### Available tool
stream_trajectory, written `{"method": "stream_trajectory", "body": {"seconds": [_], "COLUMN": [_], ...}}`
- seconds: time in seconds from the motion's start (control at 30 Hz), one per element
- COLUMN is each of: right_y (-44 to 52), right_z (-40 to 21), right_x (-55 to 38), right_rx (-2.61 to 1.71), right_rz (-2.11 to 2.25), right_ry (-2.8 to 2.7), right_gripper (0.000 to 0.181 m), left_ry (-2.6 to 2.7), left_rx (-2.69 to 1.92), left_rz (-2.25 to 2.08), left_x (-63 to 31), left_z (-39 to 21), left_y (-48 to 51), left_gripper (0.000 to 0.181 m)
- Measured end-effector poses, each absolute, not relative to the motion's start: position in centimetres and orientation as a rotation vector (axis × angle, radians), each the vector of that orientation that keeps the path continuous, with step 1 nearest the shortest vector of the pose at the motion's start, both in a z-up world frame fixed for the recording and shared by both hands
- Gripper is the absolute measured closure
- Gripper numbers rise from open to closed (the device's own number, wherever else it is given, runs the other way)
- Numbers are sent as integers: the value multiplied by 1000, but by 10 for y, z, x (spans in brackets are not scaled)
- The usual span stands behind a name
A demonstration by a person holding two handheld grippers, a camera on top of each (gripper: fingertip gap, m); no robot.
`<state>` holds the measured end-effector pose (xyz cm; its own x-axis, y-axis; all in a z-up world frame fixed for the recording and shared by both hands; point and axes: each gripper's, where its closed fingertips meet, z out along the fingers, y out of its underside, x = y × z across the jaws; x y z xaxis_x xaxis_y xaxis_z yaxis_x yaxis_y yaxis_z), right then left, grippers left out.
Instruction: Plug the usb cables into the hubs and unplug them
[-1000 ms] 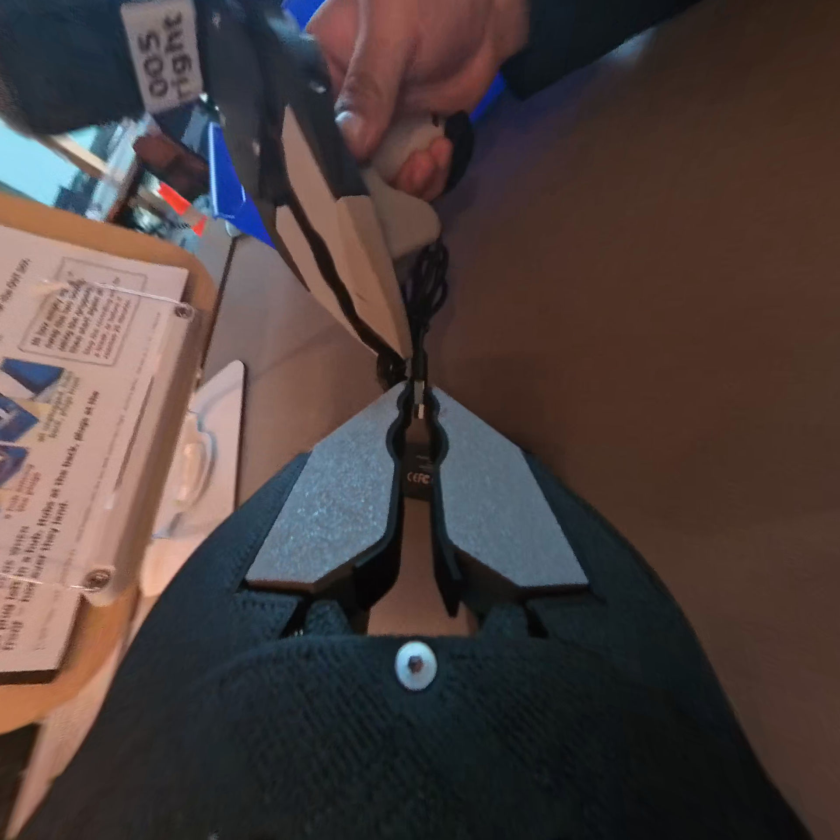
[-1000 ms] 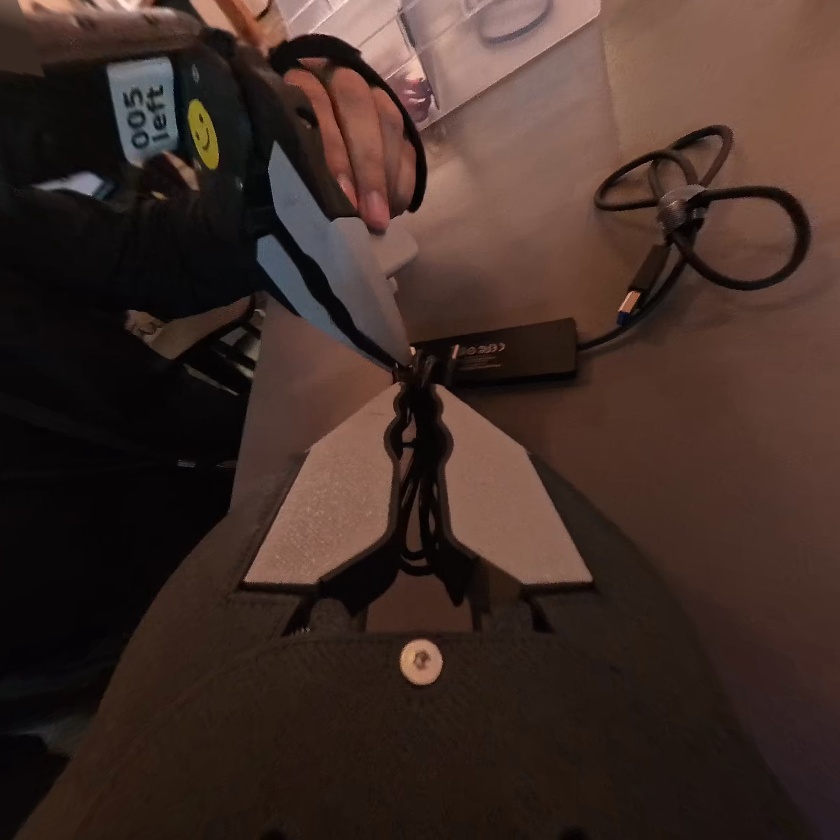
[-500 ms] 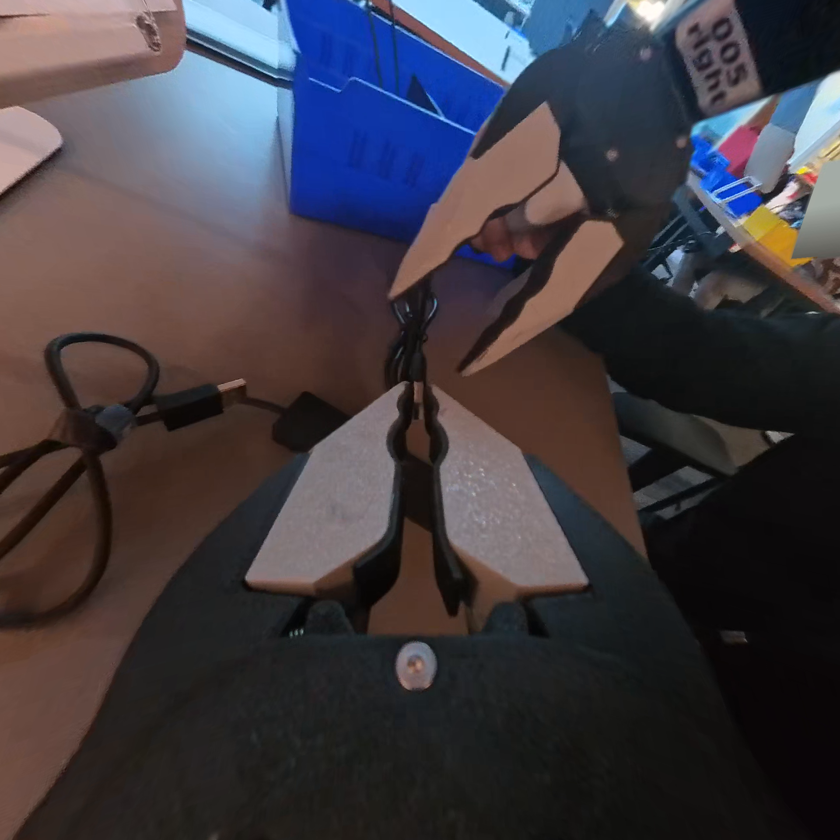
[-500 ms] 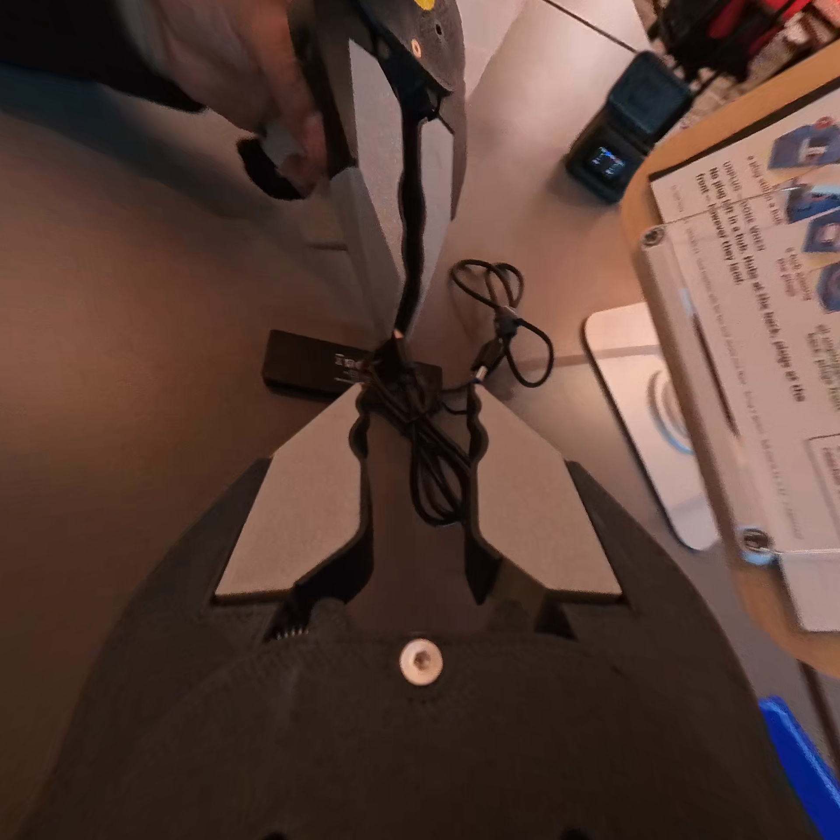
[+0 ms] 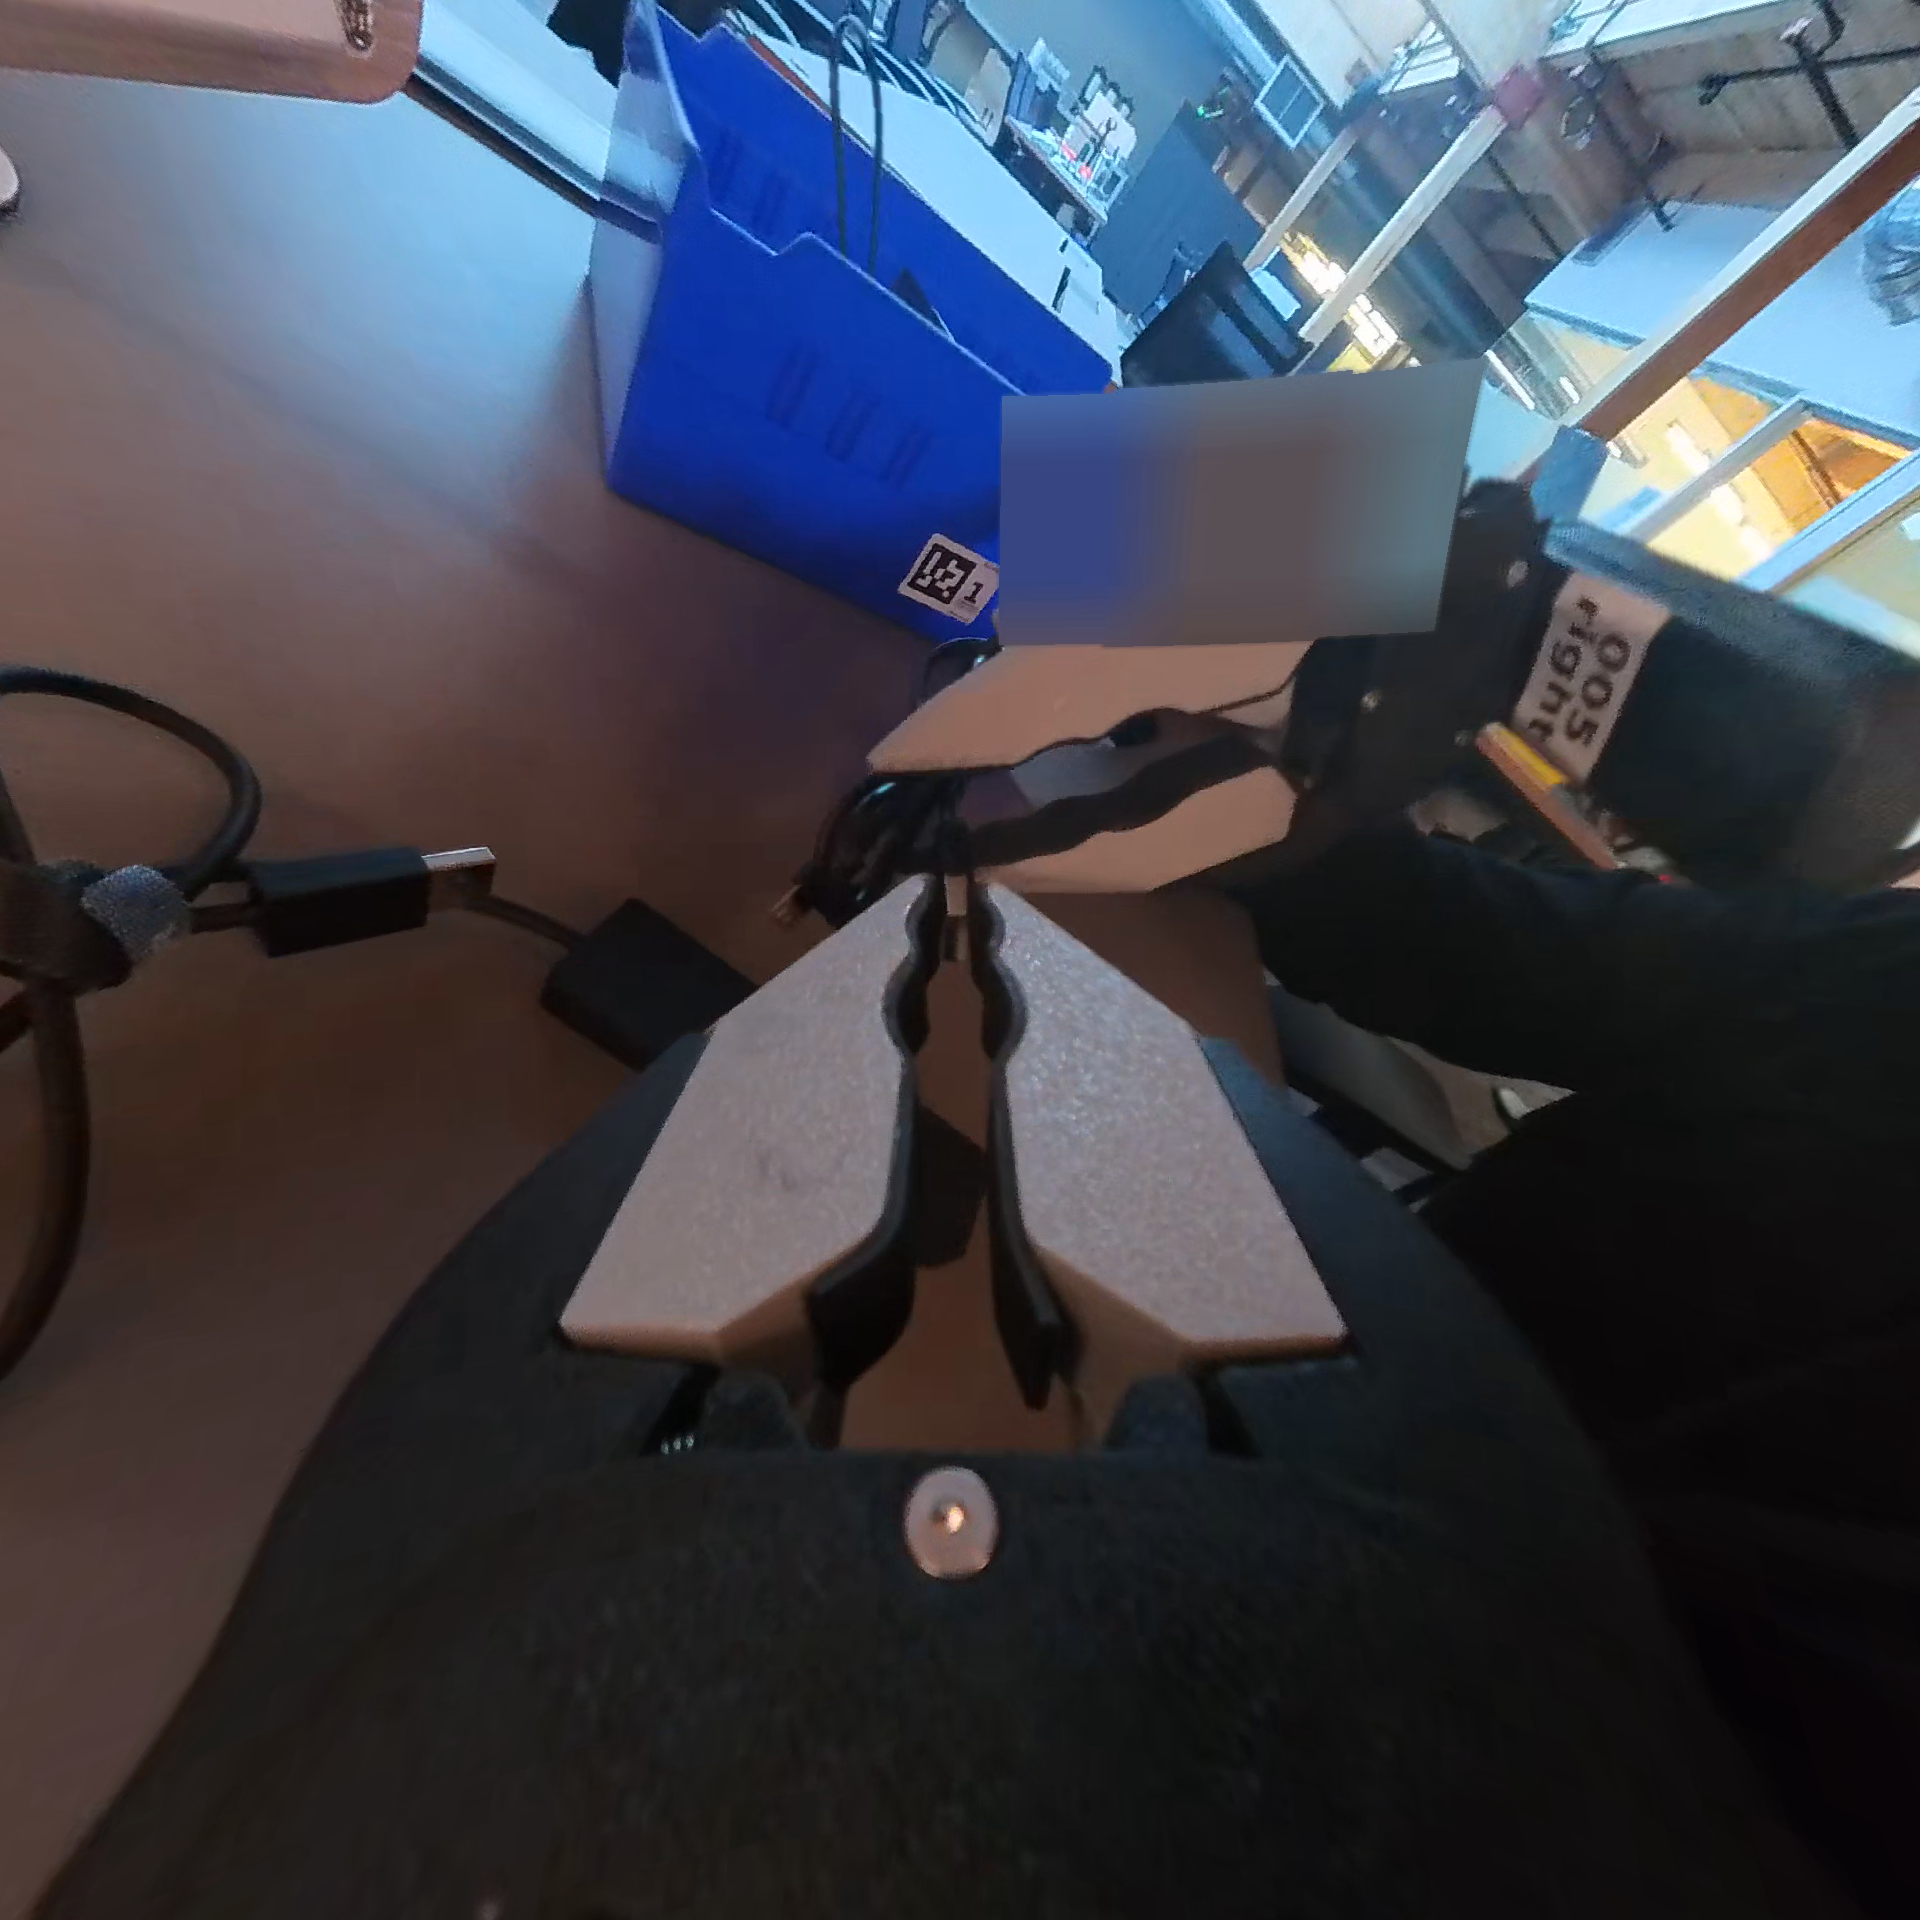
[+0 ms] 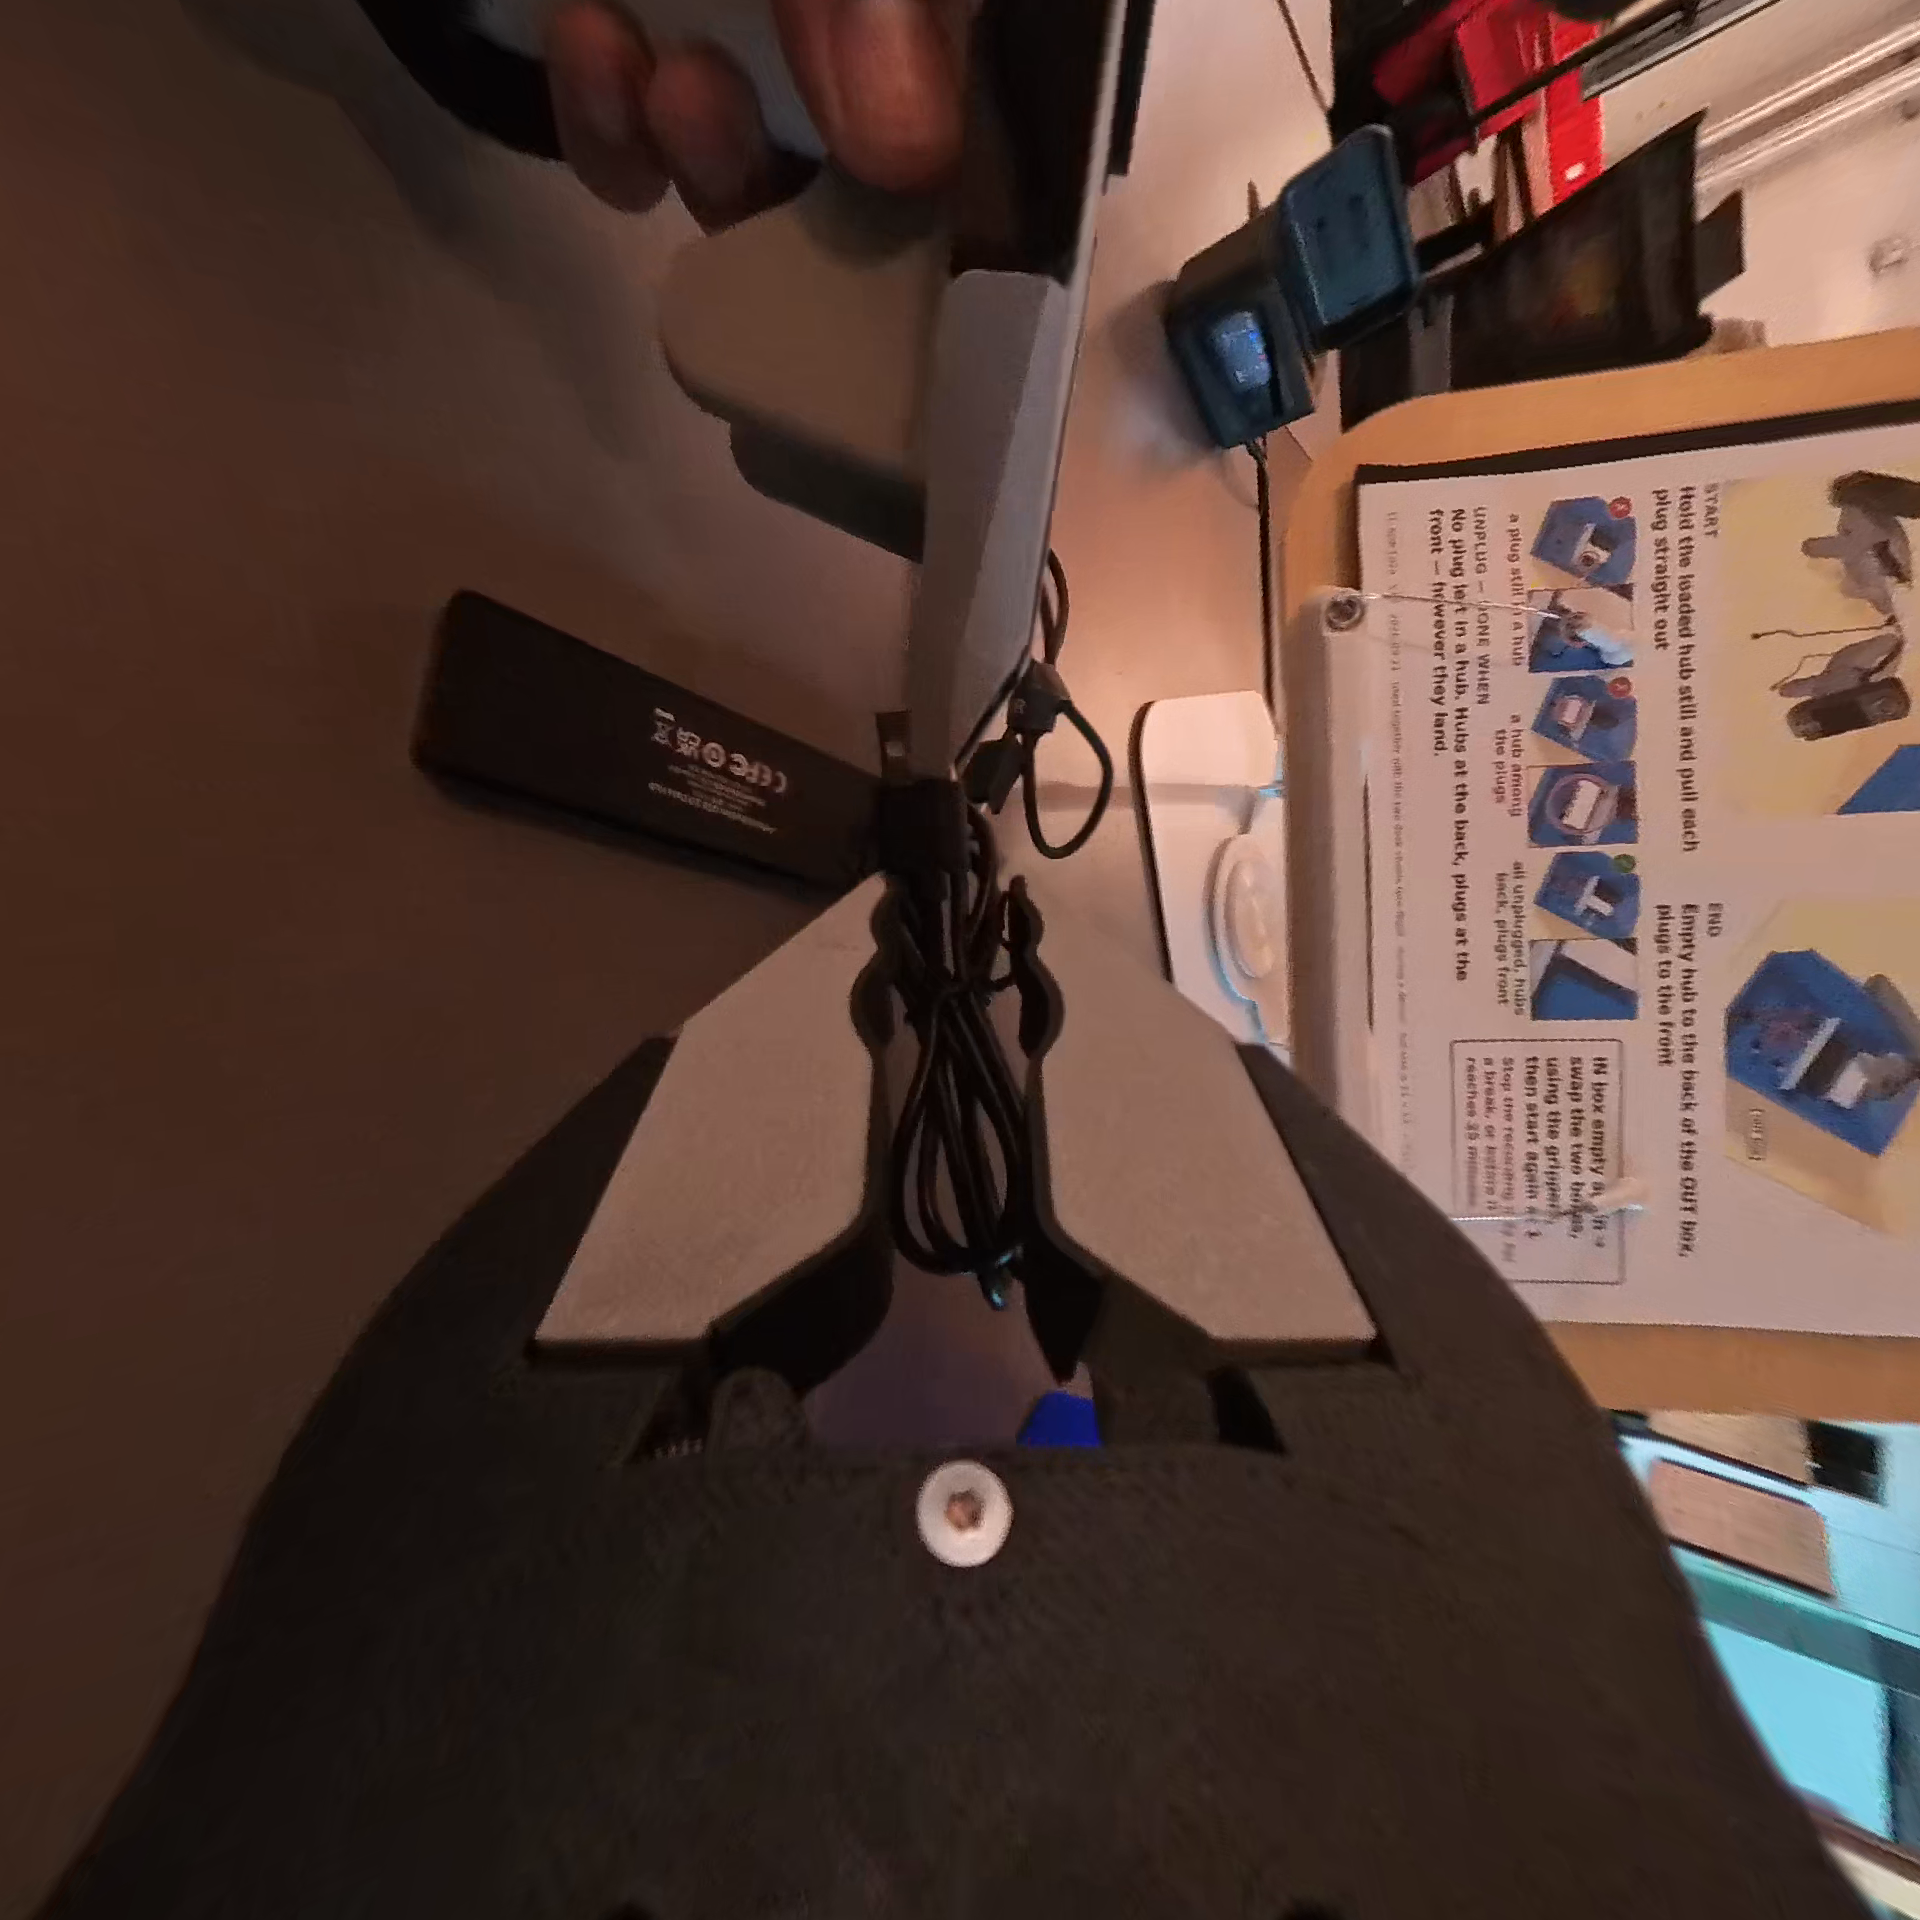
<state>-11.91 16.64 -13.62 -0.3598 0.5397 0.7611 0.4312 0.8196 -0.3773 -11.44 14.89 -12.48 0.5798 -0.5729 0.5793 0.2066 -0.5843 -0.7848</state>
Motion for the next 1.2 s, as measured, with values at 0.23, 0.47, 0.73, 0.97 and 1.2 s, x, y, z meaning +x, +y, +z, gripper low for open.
{"method": "stream_trajectory", "body": {"seconds": [0.23,0.47,0.73,0.97,1.2], "right_y": [176,180,175,163,154], "right_z": [-140,-140,-150,-148,-160], "right_x": [-124,-123,-107,-98,-92], "right_rx": [-654,-814,-1119,-1170,-1221], "right_rz": [-98,101,607,789,857], "right_ry": [-1951,-1969,-2124,-2191,-2284], "right_gripper": [178,179,178,178,178], "left_ry": [236,428,785,1066,1167], "left_rx": [-1884,-1902,-1913,-1764,-1645], "left_rz": [-1140,-852,-240,341,577], "left_x": [-119,-122,-126,-119,-119], "left_z": [-120,-116,-130,-140,-139], "left_y": [152,150,152,157,158], "left_gripper": [176,171,145,171,170]}}
